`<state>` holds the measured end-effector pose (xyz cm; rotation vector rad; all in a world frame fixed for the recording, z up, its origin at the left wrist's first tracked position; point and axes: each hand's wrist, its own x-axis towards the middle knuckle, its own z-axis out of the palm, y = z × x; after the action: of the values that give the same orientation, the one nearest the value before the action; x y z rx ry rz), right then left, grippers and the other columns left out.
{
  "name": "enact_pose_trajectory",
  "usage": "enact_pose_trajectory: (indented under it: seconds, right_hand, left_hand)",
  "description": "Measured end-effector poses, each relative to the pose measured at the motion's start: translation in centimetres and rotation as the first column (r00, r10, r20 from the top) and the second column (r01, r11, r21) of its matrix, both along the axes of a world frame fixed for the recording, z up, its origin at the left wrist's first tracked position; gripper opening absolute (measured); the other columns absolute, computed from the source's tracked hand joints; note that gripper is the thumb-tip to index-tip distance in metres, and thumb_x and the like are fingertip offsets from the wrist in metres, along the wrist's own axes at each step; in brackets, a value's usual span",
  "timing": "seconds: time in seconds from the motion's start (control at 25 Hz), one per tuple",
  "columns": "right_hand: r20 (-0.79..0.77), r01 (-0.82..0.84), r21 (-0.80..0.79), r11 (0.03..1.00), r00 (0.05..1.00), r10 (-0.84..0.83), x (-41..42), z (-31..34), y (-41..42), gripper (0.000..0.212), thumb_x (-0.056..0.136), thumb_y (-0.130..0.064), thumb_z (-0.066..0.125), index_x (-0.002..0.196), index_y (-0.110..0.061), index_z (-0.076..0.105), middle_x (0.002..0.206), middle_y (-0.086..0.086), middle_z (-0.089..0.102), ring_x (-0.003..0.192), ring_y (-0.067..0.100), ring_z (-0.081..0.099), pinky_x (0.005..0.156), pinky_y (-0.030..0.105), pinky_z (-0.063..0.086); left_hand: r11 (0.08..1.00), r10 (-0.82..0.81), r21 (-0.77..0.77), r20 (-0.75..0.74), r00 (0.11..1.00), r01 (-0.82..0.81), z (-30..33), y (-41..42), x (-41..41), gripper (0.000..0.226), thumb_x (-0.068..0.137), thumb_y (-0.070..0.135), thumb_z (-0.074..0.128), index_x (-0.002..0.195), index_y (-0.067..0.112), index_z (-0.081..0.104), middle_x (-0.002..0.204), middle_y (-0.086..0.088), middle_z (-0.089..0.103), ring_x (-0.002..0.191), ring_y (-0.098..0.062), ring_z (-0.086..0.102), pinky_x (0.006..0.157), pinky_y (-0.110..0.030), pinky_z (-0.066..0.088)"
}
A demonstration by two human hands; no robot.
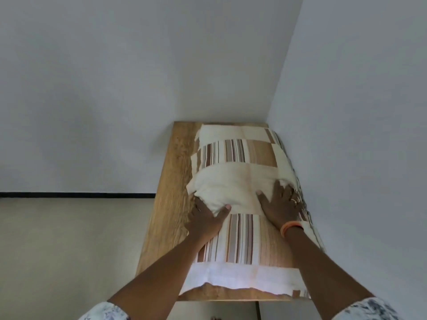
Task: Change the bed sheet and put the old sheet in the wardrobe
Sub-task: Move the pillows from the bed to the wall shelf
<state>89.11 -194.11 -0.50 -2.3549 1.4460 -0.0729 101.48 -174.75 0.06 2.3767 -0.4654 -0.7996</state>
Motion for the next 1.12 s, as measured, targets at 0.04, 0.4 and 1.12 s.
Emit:
enact_pose_trajectory:
  seconds: [0.04, 0.4, 1.12]
  right_hand:
    - [-0.035, 0.007, -0.016, 1.000, 0.999, -0.007, 0.6, -0.7, -0.4, 0.090, 0.085, -0.079, 0.022, 0.154, -0.021, 0.009, 0.161, 0.018, 0.004, 0.146, 0.041, 0.007, 0.114, 0.065, 0.006]
    - [-0.051, 0.011, -0.059, 0.998, 0.999, -0.014, 3.5, -1.3, -4.1, 0.091, 0.085, -0.079, 0.024, 0.153, -0.020, 0.011, 0.160, 0.020, 0.005, 0.146, 0.043, 0.008, 0.114, 0.065, 0.007]
    - [0.140, -0.561, 0.037, 0.827, 0.822, 0.552, 6.7, 2.7, 31.1, 0.062, 0.096, -0.050, 0.042, 0.146, -0.015, 0.032, 0.153, 0.014, 0.030, 0.142, 0.035, 0.026, 0.112, 0.061, 0.019]
  left_hand:
    - [1.000, 0.016, -0.011, 0.032, 0.999, -0.015, -0.1, -0.6, 0.2, 0.120, 0.076, 0.085, 0.042, 0.155, 0.009, -0.008, 0.160, -0.019, 0.013, 0.145, -0.041, 0.018, 0.113, -0.058, 0.019]
    - [0.990, 0.048, -0.134, 0.033, 0.998, -0.043, -0.8, -2.8, 2.5, 0.123, 0.069, 0.088, 0.049, 0.155, 0.014, 0.003, 0.152, -0.020, 0.033, 0.139, -0.041, 0.033, 0.112, -0.055, 0.031]
    - [0.857, 0.487, -0.249, 0.105, 0.867, -0.451, 1.6, 28.2, -3.6, 0.091, 0.090, 0.061, 0.053, 0.155, 0.011, 0.015, 0.157, -0.013, 0.024, 0.144, -0.032, 0.024, 0.114, -0.044, 0.030]
